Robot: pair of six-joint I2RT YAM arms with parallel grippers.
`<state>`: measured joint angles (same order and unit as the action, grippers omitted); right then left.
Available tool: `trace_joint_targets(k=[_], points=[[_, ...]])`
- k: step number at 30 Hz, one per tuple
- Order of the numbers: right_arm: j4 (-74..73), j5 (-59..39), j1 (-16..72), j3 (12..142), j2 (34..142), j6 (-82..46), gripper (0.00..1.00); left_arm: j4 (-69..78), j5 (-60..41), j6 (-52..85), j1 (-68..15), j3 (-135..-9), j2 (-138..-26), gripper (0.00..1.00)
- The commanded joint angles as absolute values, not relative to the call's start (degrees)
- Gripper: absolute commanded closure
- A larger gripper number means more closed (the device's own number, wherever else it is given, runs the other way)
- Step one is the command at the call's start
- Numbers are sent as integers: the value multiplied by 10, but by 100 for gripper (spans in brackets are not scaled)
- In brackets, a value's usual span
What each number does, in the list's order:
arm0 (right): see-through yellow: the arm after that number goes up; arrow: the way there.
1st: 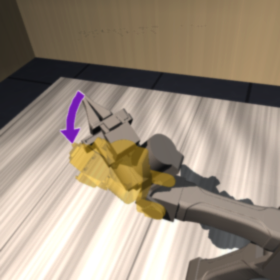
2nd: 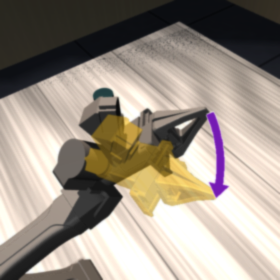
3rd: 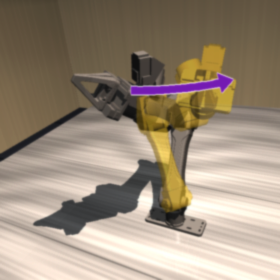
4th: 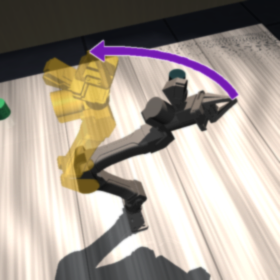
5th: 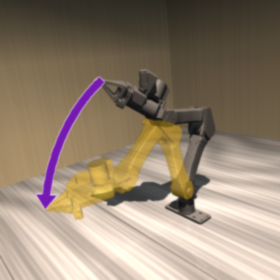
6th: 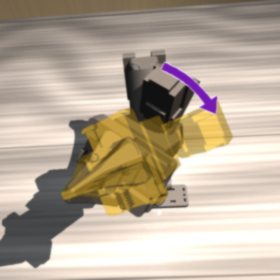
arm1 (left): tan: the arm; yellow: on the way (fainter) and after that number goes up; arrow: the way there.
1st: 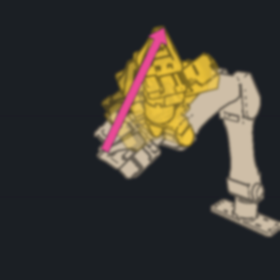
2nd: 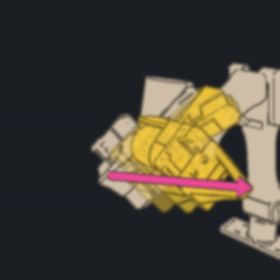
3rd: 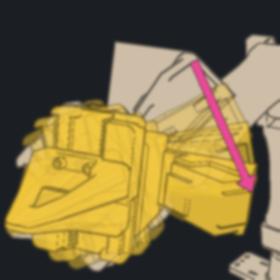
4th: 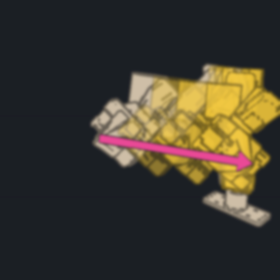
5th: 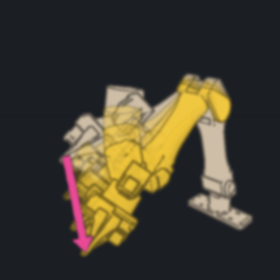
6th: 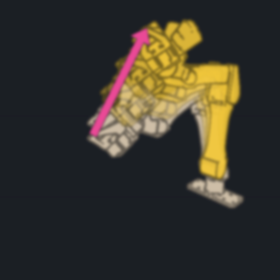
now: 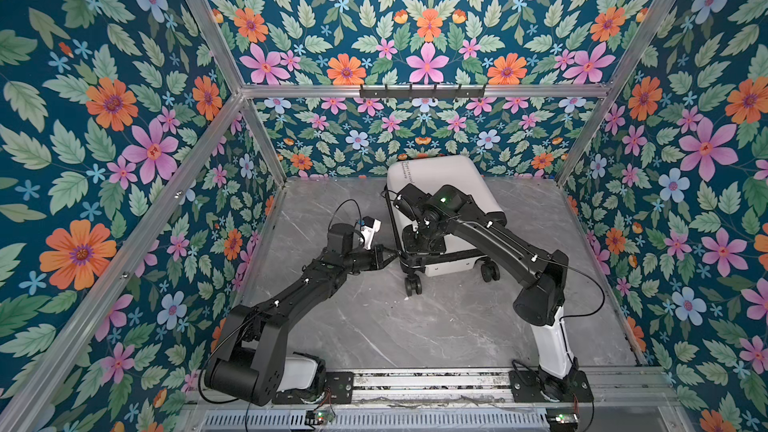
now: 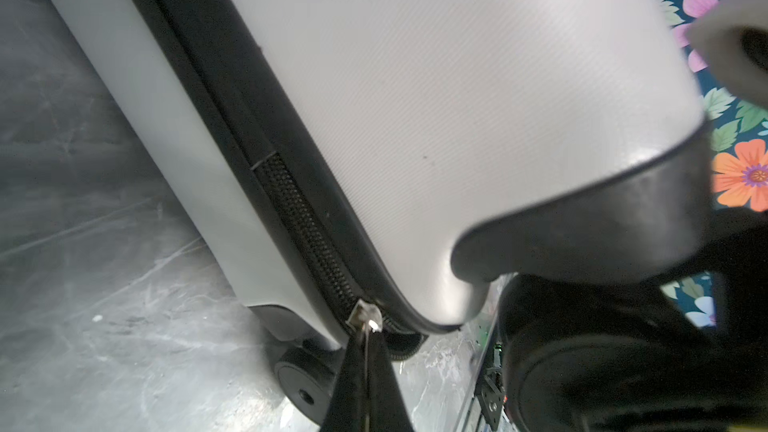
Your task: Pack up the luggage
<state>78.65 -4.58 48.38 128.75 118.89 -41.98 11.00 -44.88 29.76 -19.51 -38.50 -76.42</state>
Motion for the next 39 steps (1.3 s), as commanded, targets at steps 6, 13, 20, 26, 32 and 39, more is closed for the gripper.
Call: trace_joint_targets(k=[6, 13, 20, 26, 32, 39], points=[[752, -53, 452, 1331, 1191, -462, 100, 36, -435, 272, -211, -387, -711, 100], [741, -81, 440, 1376, 1216, -479, 100, 17, -382, 273, -268, -401, -679, 100], [733, -96, 437, 1416, 1242, -498, 100, 47, -346, 306, -304, -386, -652, 100], [699, -108, 437, 1421, 1257, -534, 100, 138, -299, 377, -322, -350, -624, 100], [700, -106, 444, 1481, 1303, -566, 100, 236, -258, 442, -345, -324, -633, 100], [706, -104, 448, 1489, 1316, -573, 100, 257, -222, 464, -352, -320, -628, 100]])
